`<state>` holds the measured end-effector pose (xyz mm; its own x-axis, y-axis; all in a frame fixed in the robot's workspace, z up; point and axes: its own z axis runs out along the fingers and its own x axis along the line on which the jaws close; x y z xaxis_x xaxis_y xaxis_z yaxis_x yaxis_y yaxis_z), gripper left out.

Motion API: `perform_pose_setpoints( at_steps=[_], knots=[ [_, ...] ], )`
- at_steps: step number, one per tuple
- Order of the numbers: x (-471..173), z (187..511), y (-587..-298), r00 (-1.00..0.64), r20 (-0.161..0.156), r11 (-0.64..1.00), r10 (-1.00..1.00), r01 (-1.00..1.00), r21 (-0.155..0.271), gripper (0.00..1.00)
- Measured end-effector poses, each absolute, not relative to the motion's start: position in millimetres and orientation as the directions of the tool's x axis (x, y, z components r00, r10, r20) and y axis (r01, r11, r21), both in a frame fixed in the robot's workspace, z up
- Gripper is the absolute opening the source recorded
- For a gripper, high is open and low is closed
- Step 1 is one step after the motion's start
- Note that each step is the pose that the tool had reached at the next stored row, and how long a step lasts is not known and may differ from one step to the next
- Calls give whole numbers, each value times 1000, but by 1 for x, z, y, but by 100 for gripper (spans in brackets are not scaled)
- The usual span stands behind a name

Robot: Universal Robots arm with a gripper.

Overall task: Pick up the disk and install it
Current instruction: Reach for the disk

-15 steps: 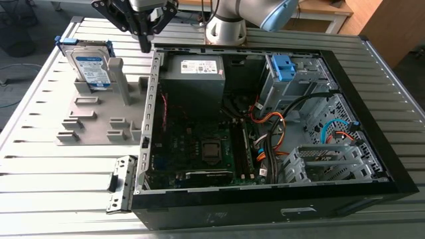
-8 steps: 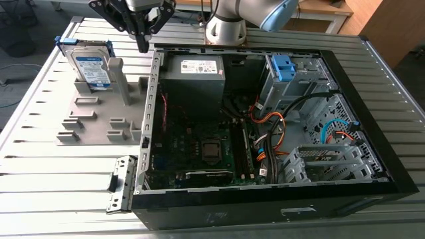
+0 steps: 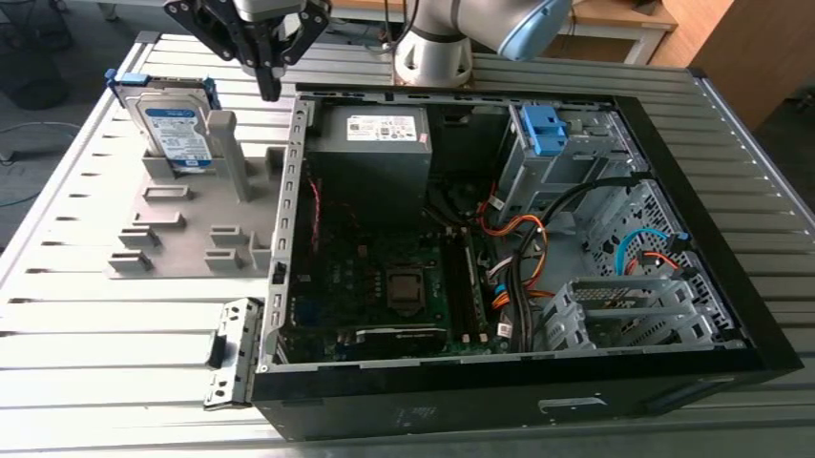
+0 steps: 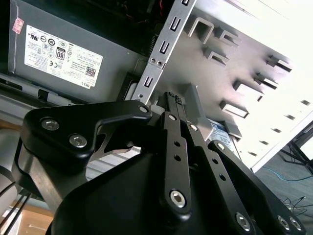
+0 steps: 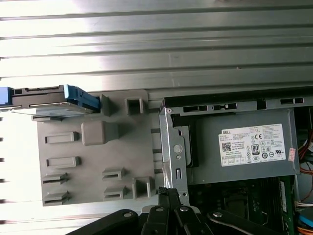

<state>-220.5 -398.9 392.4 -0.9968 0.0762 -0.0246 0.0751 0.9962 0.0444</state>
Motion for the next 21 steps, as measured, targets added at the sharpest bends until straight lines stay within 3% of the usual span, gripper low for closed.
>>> perform_pose_setpoints(
  at_steps=[21],
  knots=[
    [-230,392,-399,-997,-25,996,76,75,44,11]
  ],
)
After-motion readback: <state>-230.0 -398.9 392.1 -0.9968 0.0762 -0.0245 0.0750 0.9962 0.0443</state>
